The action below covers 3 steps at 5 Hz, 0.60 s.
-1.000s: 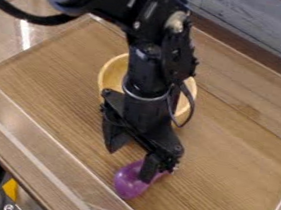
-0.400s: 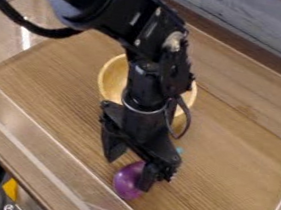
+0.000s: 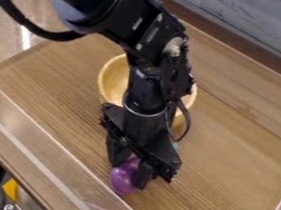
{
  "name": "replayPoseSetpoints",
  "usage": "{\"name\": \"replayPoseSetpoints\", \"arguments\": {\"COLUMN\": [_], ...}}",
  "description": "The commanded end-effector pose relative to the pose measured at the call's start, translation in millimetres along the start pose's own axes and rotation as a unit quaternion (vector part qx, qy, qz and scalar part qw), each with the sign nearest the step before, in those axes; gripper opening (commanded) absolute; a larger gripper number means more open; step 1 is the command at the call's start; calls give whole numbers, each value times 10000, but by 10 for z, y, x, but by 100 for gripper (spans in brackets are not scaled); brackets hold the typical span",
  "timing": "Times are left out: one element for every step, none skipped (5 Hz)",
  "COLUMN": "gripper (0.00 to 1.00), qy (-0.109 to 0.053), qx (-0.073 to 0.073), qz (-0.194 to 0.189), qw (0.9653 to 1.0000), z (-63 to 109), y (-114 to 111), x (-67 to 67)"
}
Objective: Put the purple eggplant in the brown bowl
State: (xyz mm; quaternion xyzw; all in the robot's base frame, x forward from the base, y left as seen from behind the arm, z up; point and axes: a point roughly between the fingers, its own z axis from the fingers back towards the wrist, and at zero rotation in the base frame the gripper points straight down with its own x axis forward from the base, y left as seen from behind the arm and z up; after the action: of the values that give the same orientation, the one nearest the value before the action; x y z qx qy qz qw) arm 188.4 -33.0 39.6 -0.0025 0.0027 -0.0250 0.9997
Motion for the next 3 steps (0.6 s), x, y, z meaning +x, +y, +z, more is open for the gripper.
{"name": "replayPoseSetpoints", "arguments": {"gripper": [0, 0, 0], "qy": [-102, -100, -97], "qx": [-31, -57, -83], "qz": [2, 22, 42], "qw": [9999, 9999, 9999], "z": [46, 51, 57], "y": [-3, 1, 5], "x": [51, 61, 71]}}
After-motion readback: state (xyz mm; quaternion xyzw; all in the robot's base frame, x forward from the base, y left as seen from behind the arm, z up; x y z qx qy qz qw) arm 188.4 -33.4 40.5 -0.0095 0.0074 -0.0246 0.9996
